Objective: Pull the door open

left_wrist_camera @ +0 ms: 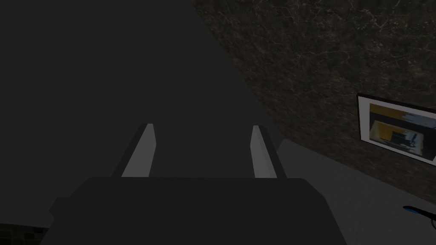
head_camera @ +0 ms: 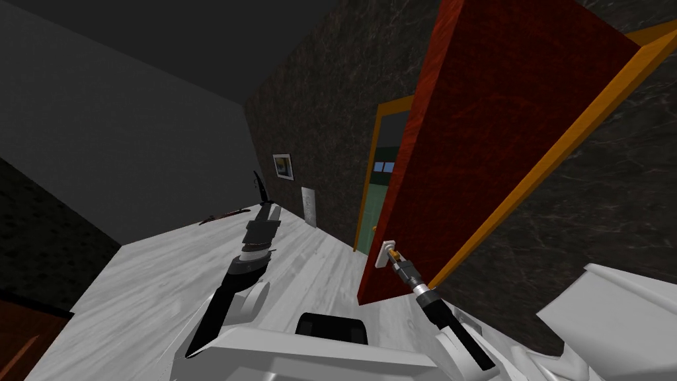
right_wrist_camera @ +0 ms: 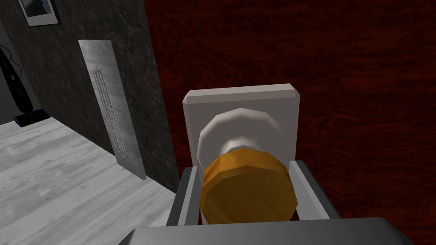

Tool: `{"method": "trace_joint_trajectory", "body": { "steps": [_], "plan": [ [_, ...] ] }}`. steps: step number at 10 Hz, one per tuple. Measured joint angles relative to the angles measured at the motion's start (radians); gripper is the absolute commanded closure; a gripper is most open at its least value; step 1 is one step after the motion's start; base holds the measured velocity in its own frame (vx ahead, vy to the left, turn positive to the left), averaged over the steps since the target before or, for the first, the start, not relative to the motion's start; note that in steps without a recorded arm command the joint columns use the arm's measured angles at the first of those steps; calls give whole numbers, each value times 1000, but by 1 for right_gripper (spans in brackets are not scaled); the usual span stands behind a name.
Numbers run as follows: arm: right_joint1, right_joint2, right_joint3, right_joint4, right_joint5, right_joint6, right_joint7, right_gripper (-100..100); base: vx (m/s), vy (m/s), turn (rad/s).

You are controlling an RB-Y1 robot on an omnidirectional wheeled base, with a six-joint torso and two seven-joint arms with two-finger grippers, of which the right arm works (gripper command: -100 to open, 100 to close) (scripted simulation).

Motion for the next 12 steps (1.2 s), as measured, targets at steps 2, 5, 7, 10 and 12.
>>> {"method": "trace_joint_trajectory", "body": {
  "steps": [2,5,7,10,12],
  "plan": [
    [2,-15,7,7,5,-25,-17,100,-197,-134,137],
    [15,-45,22,15,16,-65,-45,100,-194,-107,138],
    [22,-60,34,24,23,-94,-63,100,-197,-115,107],
    [26,-73,42,32,29,-112,-77,100,-139,-74,104],
    [19,-83,48,43,34,-131,-89,100,-214,-136,146]
  ]
}}
